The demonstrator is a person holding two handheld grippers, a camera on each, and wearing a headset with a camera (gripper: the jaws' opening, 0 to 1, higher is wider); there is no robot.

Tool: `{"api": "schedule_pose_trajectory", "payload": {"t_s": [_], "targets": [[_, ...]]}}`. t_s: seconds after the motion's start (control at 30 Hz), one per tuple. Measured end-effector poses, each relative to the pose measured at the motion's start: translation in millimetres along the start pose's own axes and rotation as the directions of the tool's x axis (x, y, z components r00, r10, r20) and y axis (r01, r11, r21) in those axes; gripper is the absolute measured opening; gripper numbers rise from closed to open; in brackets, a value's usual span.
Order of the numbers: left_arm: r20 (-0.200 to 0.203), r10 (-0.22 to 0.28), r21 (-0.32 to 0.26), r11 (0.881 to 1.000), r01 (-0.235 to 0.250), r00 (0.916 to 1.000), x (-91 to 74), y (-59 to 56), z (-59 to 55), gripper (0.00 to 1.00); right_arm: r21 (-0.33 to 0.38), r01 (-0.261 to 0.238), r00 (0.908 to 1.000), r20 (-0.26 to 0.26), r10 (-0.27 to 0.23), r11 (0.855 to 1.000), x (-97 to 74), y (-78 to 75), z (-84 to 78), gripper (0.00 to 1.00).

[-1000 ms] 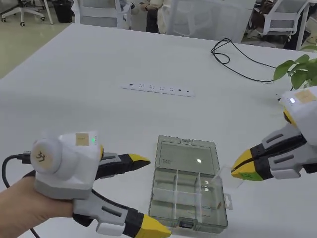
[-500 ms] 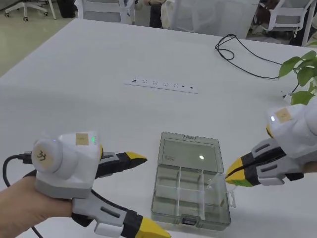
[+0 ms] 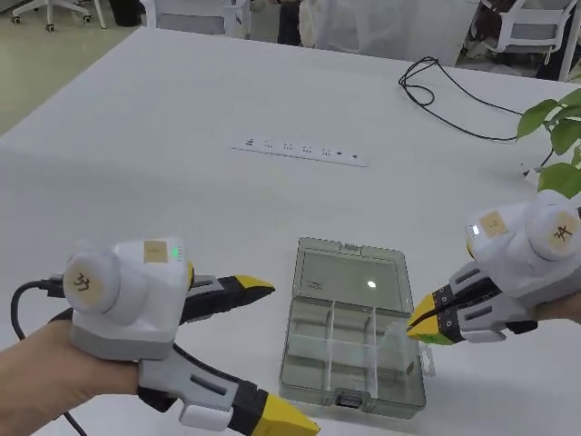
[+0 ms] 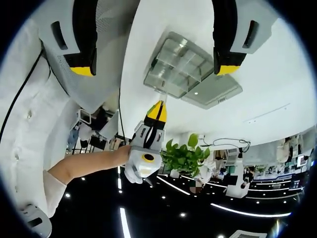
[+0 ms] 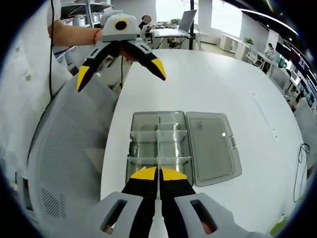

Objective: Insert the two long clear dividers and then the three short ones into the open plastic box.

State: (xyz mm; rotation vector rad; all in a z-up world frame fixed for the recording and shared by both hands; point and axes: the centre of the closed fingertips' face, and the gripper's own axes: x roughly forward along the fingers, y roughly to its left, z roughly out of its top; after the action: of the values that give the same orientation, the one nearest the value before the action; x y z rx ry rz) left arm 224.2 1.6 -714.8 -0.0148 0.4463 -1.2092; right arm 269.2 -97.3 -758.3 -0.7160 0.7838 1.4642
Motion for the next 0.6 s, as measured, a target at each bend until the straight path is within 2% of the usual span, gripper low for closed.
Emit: {"api": "schedule_pose_trajectory", "payload": {"t_s": [0.6], "targets": [[0.007, 0.003, -0.004, 1.000, -0.003, 1.0000, -0.1, -1.1, 0.8, 1.00, -0.010, -0.020, 0.9997, -0.012, 0.020, 1.000, 9.7, -4.8, -8.7, 0.03]]}}
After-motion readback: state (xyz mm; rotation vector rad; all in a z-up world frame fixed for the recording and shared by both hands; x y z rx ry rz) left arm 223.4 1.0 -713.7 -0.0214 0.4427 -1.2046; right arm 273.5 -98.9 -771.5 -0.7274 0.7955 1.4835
